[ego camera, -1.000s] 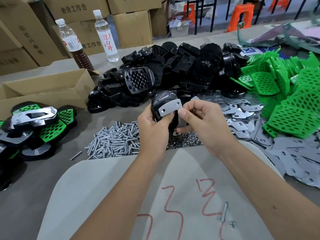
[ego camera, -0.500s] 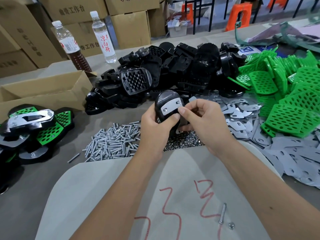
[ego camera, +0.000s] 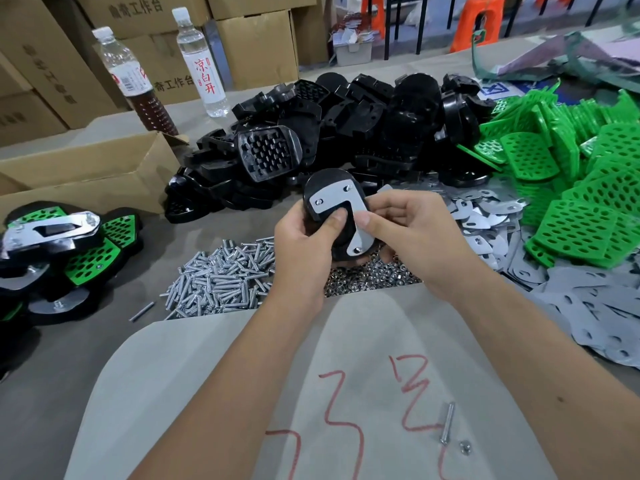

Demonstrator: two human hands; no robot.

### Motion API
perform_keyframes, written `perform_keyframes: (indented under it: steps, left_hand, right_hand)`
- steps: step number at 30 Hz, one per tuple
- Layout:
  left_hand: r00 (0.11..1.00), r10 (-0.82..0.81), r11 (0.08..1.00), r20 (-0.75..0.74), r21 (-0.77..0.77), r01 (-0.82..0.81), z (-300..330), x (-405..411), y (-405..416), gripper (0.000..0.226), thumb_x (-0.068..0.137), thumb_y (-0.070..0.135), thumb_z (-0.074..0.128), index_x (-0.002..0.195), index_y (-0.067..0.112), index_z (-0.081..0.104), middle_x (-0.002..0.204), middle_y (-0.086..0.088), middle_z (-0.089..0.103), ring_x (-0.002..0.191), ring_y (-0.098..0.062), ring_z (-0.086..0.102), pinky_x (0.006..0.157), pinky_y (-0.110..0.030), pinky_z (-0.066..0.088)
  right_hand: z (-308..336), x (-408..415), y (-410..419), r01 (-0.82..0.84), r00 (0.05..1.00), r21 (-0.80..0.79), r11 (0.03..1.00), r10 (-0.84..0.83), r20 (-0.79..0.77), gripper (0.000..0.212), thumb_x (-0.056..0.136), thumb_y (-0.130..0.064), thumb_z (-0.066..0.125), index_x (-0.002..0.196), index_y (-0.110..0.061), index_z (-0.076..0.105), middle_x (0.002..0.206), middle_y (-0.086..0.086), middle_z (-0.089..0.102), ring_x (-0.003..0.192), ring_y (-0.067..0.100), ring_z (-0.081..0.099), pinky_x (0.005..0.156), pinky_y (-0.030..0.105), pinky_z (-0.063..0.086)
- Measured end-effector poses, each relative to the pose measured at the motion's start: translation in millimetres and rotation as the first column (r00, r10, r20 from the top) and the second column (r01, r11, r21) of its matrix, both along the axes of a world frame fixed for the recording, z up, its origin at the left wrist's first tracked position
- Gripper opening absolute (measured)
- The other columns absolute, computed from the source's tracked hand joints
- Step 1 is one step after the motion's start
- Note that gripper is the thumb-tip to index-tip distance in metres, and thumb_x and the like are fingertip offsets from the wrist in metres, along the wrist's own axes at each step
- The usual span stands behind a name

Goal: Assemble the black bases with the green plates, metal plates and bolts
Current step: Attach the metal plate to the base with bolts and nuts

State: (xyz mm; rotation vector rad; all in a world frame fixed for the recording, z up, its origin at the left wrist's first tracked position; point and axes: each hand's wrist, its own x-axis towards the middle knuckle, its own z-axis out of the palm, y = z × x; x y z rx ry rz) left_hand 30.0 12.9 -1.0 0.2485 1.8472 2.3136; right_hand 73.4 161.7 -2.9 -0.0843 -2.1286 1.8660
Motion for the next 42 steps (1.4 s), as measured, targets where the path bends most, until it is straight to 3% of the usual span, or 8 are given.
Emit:
perform_keyframes:
  steps: [11,16,24,27,31,35,39,42]
  left_hand:
    - [0.993,-0.121,0.993,0.012,-0.016,0.121,-5.9,-5.4,0.3,0.022,0.096,-0.002,0.066,0.116,0.006,0.071,0.101,-0.011,0.078,0.093,-0.027,0.076,0.079,-0.044,0.064]
    - [0.994,-0.109,0.994,0.023,-0.013,0.109,-5.7,-5.3,0.4,0.024,0.093,-0.002,0.072,0.117,0.003,0.070,0.100,-0.015,0.077,0.092,-0.028,0.077,0.077,-0.040,0.064]
    - [0.995,-0.103,0.993,-0.016,-0.066,0.102,-5.5,-1.3,2.9,0.022,0.093,0.000,0.073,0.114,0.004,0.068,0.099,-0.010,0.078,0.089,-0.024,0.077,0.072,-0.037,0.064]
    - [0.995,-0.089,0.994,-0.036,-0.064,0.087,-3.7,-0.1,3.7,0.022,0.091,0.005,0.075,0.111,0.009,0.069,0.107,-0.015,0.077,0.099,-0.035,0.075,0.081,-0.048,0.064]
    - [1.000,0.009,1.000,-0.025,-0.004,-0.009,1.5,0.2,3.2,0.024,0.091,0.026,0.071,0.109,0.011,0.073,0.103,-0.012,0.076,0.096,-0.027,0.070,0.096,-0.059,0.055]
    - [0.997,0.076,0.997,0.000,0.027,-0.076,0.1,-2.6,0.5,0.016,0.100,0.013,0.068,0.112,0.004,0.073,0.103,-0.013,0.076,0.096,-0.028,0.070,0.098,-0.064,0.053]
    - [0.998,0.043,0.999,-0.042,0.007,-0.042,0.7,-0.4,-0.1,0.018,0.097,0.004,0.069,0.113,0.006,0.074,0.108,-0.015,0.078,0.104,-0.035,0.073,0.099,-0.062,0.055]
    - [0.998,0.045,0.999,-0.042,0.015,-0.044,0.5,-0.4,0.2,0.019,0.095,0.000,0.070,0.111,0.008,0.073,0.111,-0.017,0.077,0.110,-0.040,0.071,0.100,-0.063,0.054]
  right_hand:
    - [-3.7,-1.9,-0.6,0.081,0.995,-0.126,0.989,-0.088,-0.048,0.020,0.101,-0.005,0.065,0.097,-0.022,0.076,0.092,0.005,0.080,0.064,0.018,0.070,0.052,0.027,0.057]
    - [-6.0,-1.4,-1.6,0.124,0.992,-0.028,0.992,-0.125,-0.028,0.006,0.098,-0.023,0.071,0.095,-0.027,0.074,0.084,-0.003,0.075,0.051,0.014,0.058,0.043,0.031,0.050]
    - [-7.2,-2.9,0.5,0.136,0.991,-0.048,0.990,-0.135,0.022,0.013,0.099,-0.016,0.071,0.099,-0.003,0.069,0.087,0.014,0.071,0.050,0.023,0.059,0.041,0.029,0.047]
    - [-6.6,-2.5,-0.3,0.105,0.994,-0.037,0.994,-0.104,0.027,0.009,0.101,-0.018,0.068,0.100,-0.010,0.070,0.086,0.011,0.071,0.052,0.021,0.058,0.042,0.030,0.047]
    - [-6.0,-1.3,-2.5,0.090,0.996,-0.021,0.996,-0.090,0.025,0.006,0.100,-0.018,0.070,0.099,-0.012,0.069,0.086,0.014,0.072,0.052,0.021,0.055,0.042,0.030,0.043]
    - [-4.2,0.4,-7.5,0.079,0.995,0.089,0.993,-0.073,-0.061,0.007,0.096,-0.018,0.074,0.092,-0.014,0.069,0.083,0.001,0.069,0.067,0.008,0.060,0.061,0.018,0.046]
    - [-3.4,0.3,-7.6,0.120,0.990,0.087,0.989,-0.113,-0.081,0.027,0.101,-0.032,0.068,0.085,-0.011,0.067,0.073,0.013,0.063,0.066,0.027,0.056,0.058,0.041,0.044]
    - [-2.8,0.1,-5.9,0.097,0.992,0.112,0.989,-0.087,-0.094,0.015,0.101,-0.022,0.069,0.089,-0.013,0.070,0.082,0.012,0.069,0.073,0.026,0.063,0.057,0.032,0.047]
